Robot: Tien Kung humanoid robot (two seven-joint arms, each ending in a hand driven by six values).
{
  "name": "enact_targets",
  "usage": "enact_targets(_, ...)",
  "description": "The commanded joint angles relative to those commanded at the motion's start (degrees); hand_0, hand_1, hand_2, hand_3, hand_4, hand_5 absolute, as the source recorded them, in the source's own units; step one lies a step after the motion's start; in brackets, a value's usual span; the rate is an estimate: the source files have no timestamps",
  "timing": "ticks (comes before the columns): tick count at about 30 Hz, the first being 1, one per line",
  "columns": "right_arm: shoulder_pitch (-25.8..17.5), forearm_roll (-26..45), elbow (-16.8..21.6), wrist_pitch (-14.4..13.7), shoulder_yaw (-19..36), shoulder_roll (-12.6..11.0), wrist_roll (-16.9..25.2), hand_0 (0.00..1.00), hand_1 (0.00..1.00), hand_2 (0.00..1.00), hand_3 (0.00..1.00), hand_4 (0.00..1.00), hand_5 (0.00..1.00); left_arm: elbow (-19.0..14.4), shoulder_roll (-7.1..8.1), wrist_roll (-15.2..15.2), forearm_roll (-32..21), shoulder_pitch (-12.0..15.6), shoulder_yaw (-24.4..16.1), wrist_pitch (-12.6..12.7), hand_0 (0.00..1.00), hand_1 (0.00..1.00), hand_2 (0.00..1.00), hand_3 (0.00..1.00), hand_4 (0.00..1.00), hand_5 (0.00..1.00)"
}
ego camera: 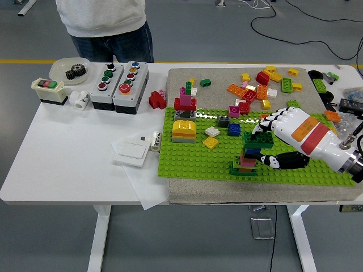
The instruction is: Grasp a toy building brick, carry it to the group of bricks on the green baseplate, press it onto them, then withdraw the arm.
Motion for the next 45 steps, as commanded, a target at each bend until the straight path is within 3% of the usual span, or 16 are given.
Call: enact_targets(45,-0.3,-1.5,0.4,0.2,-0.4,1.0,-0.6,0.349,0.469,0.535,0.539,0.721,0.382,0.0,0.04,0.3,1.2,0.3,-0.5,-0.1,0.376,0.513,0.614,0.777,0.787,0.907)
